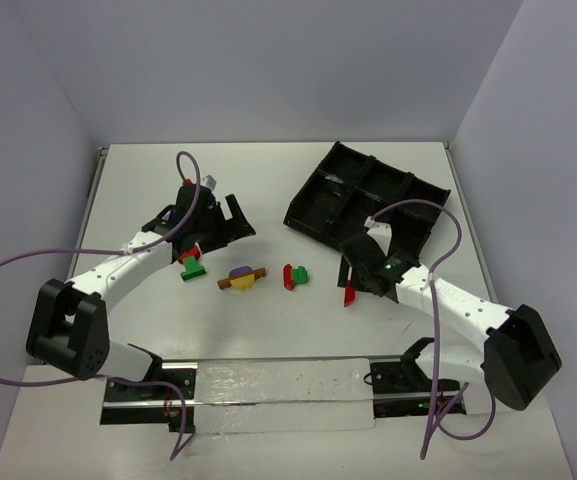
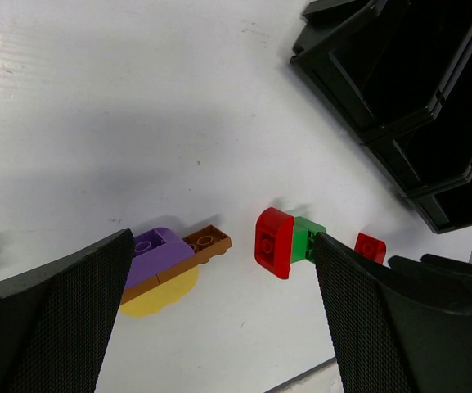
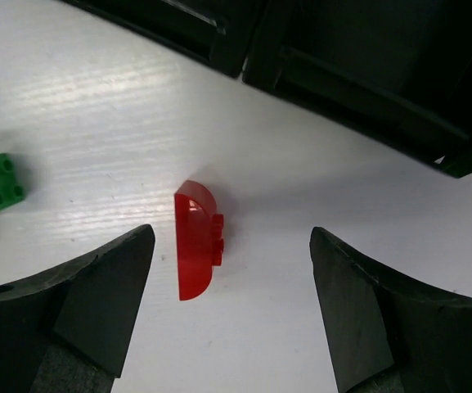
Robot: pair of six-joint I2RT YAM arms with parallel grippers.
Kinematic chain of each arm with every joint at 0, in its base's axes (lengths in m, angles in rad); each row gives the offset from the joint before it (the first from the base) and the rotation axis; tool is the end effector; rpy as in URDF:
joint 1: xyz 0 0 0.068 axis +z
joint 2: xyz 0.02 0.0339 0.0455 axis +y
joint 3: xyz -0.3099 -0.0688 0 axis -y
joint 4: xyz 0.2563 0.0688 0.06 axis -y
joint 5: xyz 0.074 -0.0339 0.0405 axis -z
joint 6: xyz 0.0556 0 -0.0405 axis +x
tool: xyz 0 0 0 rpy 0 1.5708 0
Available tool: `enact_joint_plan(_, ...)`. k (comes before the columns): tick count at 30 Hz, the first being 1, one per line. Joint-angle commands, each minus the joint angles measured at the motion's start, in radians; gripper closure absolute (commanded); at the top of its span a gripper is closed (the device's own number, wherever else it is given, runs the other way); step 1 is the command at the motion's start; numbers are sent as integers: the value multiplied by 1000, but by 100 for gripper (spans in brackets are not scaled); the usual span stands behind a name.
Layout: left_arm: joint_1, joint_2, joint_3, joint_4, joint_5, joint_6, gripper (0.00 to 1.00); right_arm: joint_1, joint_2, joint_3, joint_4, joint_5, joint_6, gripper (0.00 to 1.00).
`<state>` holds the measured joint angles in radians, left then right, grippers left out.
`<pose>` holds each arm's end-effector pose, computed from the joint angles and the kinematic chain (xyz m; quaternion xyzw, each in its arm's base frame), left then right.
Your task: Sort the legos into containers by color
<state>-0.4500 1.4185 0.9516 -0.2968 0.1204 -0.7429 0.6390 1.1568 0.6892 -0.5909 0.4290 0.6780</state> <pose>0.2872 -0.1461 0.2687 -0.1106 0.9116 -0.2660 0.2932 0.1841 0.1080 0.2267 0.0723 0.9440 -0.0114 0.3218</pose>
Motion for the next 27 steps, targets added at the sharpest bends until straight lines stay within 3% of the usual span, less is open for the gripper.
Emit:
enact_joint_plan(1, 2, -3, 42, 15, 18, 17, 2, -10, 45, -39, 73, -59, 44, 16)
enact_joint_plan(3, 2, -2, 42, 16, 21, 17, 2, -9, 66, -57, 100, -79, 52, 16)
enact_joint_plan(6, 2, 4, 47, 14, 24, 19, 2, -10, 83, -85, 161, -100, 52, 26)
enact_joint_plan(11, 1, 8, 60, 11, 24, 20, 2, -4, 138, -77, 185, -112, 50, 60)
enact_joint_plan(15, 0, 12, 64, 12, 26, 22, 2, 13, 73, -40, 162, -93, 34, 92)
enact_joint_plan(16, 0, 13, 64, 11, 25, 22, 2, 14, 61, -27, 155, -89, 29, 96)
enact_joint_plan(20, 0, 17, 68, 6, 21, 25, 2, -4, -23, 99, 82, 1, -27, 100)
enact_joint_plan(27, 0, 12, 87, -27, 14, 39, 2, -232, -68, 196, 72, 3, -131, 99)
